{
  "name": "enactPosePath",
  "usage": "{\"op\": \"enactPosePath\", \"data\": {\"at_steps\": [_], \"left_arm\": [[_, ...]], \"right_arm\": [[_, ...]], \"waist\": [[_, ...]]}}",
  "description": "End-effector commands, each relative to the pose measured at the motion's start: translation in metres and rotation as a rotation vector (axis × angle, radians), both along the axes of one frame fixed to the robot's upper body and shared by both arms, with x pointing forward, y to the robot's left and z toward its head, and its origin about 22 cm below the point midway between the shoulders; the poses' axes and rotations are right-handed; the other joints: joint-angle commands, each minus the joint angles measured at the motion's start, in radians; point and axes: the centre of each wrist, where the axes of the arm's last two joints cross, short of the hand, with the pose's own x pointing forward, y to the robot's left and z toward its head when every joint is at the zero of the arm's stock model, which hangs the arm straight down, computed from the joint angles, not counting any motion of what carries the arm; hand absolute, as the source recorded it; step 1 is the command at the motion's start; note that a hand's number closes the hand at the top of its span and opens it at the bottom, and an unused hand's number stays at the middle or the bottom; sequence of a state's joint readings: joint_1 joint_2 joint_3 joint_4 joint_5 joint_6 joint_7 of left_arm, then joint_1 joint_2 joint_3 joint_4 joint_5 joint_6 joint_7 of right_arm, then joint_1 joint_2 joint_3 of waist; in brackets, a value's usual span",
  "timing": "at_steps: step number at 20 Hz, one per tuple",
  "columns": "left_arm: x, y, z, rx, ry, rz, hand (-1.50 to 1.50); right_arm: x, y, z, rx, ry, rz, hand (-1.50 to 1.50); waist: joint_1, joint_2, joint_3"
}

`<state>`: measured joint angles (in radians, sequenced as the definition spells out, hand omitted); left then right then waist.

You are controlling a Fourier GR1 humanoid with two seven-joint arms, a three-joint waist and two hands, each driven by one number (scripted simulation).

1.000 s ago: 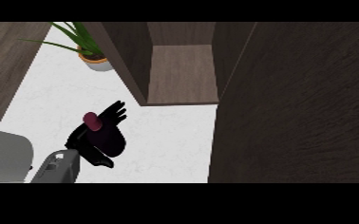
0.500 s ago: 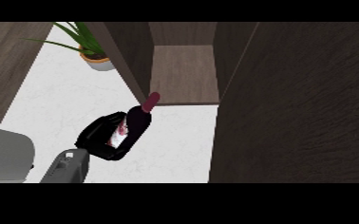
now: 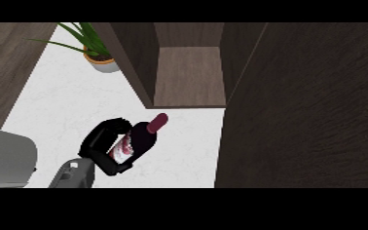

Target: Pick up the wine, place it into the cabinet and close the cabinet

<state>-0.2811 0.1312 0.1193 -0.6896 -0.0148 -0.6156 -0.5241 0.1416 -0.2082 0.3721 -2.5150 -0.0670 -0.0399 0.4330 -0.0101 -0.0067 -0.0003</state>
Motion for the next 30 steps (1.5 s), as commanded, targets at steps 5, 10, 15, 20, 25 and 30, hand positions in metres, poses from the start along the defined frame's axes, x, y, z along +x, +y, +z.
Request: {"op": "enactPosePath", "data": {"at_steps": [5, 10, 15, 20, 25, 30], "left_arm": [[-0.053, 0.020, -0.021, -0.121, -0.168, 0.603, 1.50], [-0.046, 0.000, 0.003, -0.217, -0.259, 0.543, 1.50], [-0.048, -0.033, 0.044, -0.226, -0.266, 0.499, 1.50], [-0.038, -0.060, 0.085, -0.197, -0.265, 0.474, 1.50], [-0.031, -0.106, 0.121, -0.181, -0.300, 0.471, 1.50], [-0.011, -0.134, 0.166, -0.191, -0.269, 0.454, 1.50]], "right_arm": [[-0.029, -0.008, 0.022, 0.058, -0.054, 0.001, -1.50], [-0.045, -0.015, 0.036, 0.055, -0.062, 0.017, -1.50], [-0.020, -0.010, 0.018, 0.040, -0.055, 0.003, -1.50], [-0.038, -0.014, 0.032, 0.049, -0.056, 0.033, -1.50], [-0.029, -0.015, 0.030, 0.052, -0.064, 0.013, -1.50], [-0.038, -0.016, 0.034, 0.029, -0.061, 0.035, -1.50]], "waist": [[0.019, -0.006, 0.000], [0.011, -0.003, 0.001], [0.016, -0.001, 0.002], [0.008, -0.003, 0.002], [0.003, 0.001, 0.001], [-0.006, 0.002, 0.001]]}}
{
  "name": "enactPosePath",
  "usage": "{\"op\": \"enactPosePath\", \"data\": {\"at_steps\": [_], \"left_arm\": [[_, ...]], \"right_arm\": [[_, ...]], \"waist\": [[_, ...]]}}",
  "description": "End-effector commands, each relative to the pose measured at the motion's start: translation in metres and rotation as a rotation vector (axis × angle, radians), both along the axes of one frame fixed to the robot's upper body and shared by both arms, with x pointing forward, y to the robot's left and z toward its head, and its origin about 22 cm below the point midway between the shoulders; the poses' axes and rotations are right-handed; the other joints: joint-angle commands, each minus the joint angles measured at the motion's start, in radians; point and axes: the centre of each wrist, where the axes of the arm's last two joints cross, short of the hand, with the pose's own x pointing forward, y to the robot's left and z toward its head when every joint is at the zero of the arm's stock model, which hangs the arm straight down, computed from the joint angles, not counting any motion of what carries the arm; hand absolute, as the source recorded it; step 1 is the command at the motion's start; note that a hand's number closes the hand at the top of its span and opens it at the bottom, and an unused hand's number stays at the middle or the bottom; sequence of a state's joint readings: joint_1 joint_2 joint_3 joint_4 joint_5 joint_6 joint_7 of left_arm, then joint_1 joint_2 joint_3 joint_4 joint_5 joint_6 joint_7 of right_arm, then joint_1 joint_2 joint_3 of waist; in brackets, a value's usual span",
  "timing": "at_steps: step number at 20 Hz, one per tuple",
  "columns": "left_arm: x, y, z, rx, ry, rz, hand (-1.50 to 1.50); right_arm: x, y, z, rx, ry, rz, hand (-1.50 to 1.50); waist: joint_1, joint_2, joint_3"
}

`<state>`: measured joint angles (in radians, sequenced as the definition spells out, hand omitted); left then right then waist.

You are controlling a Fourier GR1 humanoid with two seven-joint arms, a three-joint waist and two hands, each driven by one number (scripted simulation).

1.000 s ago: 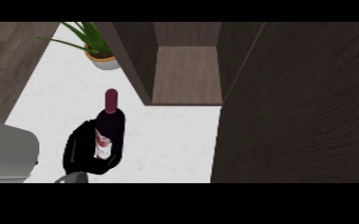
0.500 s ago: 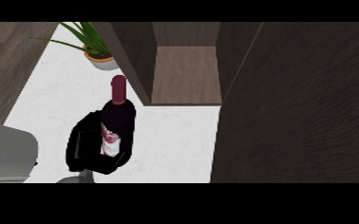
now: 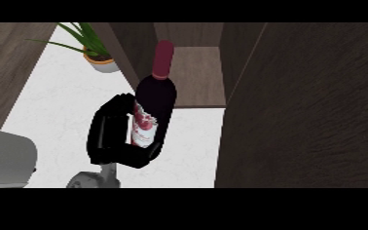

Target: Pick up the wine, place it into the cabinet and close the cabinet

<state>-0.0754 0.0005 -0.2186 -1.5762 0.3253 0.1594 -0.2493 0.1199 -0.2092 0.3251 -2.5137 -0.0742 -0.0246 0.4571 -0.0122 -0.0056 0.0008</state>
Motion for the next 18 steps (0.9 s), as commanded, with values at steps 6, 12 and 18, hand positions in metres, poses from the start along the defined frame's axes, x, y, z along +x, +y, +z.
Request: {"op": "enactPosePath", "data": {"at_steps": [6, 12, 18], "left_arm": [[0.034, -0.058, 0.046, -0.011, 0.088, 0.041, 1.50], [0.052, -0.070, 0.042, 0.065, 0.097, 0.063, 1.50], [0.072, -0.077, 0.020, 0.113, 0.133, 0.096, 1.50]], "right_arm": [[-0.044, -0.011, 0.030, 0.062, -0.047, 0.060, -1.50], [-0.042, -0.012, 0.025, 0.075, -0.050, 0.067, -1.50], [-0.040, -0.015, 0.023, 0.056, -0.049, 0.055, -1.50]], "waist": [[-0.017, 0.004, -0.001], [-0.011, 0.004, -0.001], [-0.017, 0.007, -0.001]]}}
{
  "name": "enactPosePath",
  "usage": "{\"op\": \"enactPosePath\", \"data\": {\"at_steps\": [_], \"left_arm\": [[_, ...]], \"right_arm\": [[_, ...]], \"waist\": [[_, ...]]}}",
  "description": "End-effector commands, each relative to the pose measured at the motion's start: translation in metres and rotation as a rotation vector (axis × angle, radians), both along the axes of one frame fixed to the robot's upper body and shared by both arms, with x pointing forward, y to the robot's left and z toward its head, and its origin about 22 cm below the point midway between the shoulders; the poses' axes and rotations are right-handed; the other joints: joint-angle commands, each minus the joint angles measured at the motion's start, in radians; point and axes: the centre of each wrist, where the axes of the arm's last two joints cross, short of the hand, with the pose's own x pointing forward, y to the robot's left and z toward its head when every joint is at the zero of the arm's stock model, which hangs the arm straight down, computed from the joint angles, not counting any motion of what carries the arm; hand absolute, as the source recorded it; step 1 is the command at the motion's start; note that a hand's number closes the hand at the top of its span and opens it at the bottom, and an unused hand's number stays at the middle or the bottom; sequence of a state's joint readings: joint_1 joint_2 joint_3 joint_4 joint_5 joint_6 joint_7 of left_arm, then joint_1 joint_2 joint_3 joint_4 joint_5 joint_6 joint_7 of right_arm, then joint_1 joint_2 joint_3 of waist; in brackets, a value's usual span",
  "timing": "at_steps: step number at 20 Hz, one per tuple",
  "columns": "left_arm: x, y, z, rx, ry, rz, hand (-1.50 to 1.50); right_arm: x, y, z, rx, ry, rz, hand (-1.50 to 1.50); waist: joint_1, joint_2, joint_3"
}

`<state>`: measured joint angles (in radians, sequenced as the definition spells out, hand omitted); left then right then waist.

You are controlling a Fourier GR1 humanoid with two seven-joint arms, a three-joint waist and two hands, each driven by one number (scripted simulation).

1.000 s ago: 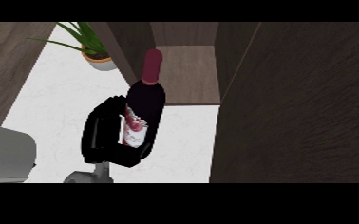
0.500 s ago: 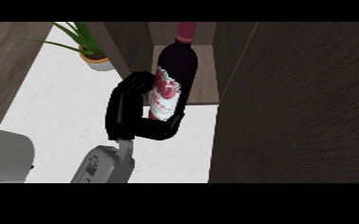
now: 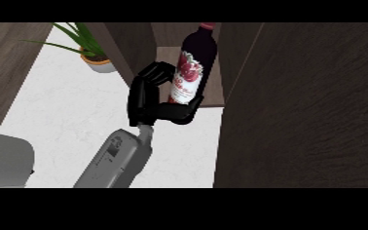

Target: Pick up the wine, place it into the cabinet and close the cabinet

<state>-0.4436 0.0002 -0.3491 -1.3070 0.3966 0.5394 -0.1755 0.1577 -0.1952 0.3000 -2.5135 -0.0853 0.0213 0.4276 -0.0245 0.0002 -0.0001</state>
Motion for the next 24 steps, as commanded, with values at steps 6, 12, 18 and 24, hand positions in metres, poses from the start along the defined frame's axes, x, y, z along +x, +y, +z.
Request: {"op": "enactPosePath", "data": {"at_steps": [6, 12, 18, 24], "left_arm": [[0.006, -0.017, -0.038, 0.052, 0.058, 0.033, 1.50], [0.015, -0.003, -0.063, 0.021, 0.083, 0.046, 1.50], [0.018, -0.007, -0.074, -0.023, 0.099, 0.071, 1.50], [0.040, -0.001, -0.072, -0.042, 0.107, 0.083, 1.50]], "right_arm": [[-0.035, -0.015, 0.023, 0.055, -0.036, 0.074, -1.50], [-0.049, -0.009, 0.031, 0.078, -0.048, 0.077, -1.50], [-0.041, -0.015, 0.026, 0.051, -0.026, 0.094, -1.50], [-0.034, -0.014, 0.024, 0.065, -0.045, 0.082, -1.50]], "waist": [[-0.010, 0.003, 0.000], [-0.018, 0.002, -0.001], [-0.023, 0.004, -0.001], [-0.014, 0.006, -0.001]]}}
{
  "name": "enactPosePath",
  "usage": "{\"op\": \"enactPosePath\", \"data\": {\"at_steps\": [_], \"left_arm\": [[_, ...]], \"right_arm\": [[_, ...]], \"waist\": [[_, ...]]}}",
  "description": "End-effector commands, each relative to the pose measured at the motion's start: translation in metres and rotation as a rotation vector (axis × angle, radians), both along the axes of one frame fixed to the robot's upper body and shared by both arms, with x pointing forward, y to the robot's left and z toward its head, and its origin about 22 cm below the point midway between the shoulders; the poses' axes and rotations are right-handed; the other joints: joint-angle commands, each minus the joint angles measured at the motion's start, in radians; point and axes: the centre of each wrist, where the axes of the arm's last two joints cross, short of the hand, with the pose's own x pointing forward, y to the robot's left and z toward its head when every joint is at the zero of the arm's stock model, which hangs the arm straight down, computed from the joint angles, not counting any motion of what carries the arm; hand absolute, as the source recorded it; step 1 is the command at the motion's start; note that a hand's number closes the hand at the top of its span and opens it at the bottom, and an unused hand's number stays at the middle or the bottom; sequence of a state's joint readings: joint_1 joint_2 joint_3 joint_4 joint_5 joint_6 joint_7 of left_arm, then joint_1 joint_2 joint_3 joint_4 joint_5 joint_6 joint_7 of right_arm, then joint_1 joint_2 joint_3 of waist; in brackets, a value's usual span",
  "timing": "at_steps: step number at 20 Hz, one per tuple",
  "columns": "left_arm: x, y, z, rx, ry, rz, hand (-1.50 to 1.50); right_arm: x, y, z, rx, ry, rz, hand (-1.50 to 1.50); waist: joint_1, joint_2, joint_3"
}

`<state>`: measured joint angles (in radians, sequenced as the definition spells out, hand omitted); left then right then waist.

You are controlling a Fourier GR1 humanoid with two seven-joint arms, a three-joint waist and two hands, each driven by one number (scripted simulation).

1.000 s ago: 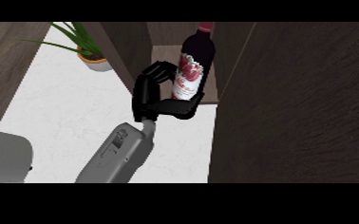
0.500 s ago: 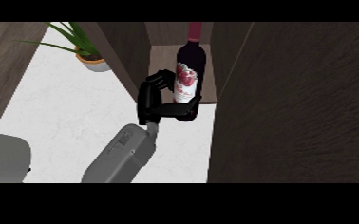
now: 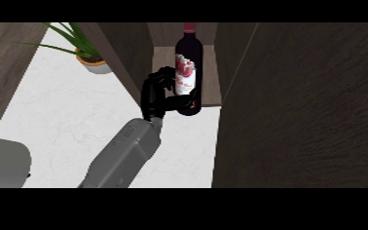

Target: Pick up the wine, place it into the cabinet and close the cabinet

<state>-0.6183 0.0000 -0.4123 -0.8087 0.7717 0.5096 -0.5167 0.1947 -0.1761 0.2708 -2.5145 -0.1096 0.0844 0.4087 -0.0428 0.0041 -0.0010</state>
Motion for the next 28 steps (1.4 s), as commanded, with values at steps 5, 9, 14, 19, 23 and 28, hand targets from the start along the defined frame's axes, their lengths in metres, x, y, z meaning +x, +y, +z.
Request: {"op": "enactPosePath", "data": {"at_steps": [5, 9, 14, 19, 23, 28], "left_arm": [[0.036, -0.003, 0.024, -0.006, 0.023, -0.009, 1.50], [0.046, 0.004, 0.021, -0.018, 0.055, 0.019, 1.50], [0.065, -0.012, 0.053, 0.010, 0.015, 0.067, 1.50], [0.076, -0.014, 0.070, 0.067, 0.007, 0.092, 1.50], [0.085, -0.001, 0.067, 0.159, -0.008, 0.149, 1.50], [0.094, 0.006, 0.074, 0.361, -0.009, 0.247, -1.50]], "right_arm": [[-0.033, -0.006, 0.026, 0.083, -0.031, 0.055, -1.50], [-0.024, -0.005, 0.018, 0.076, -0.041, 0.041, -1.50], [-0.022, -0.002, 0.016, 0.100, -0.032, 0.071, -1.50], [-0.032, -0.007, 0.024, 0.063, -0.058, 0.050, -1.50], [-0.029, -0.009, 0.019, 0.083, -0.024, 0.070, -1.50], [-0.023, -0.004, 0.021, 0.080, -0.046, 0.077, -1.50]], "waist": [[0.013, -0.001, 0.001], [0.011, 0.002, 0.001], [-0.008, 0.005, 0.001], [0.008, -0.003, 0.001], [-0.005, 0.003, 0.001], [-0.009, 0.006, 0.001]]}}
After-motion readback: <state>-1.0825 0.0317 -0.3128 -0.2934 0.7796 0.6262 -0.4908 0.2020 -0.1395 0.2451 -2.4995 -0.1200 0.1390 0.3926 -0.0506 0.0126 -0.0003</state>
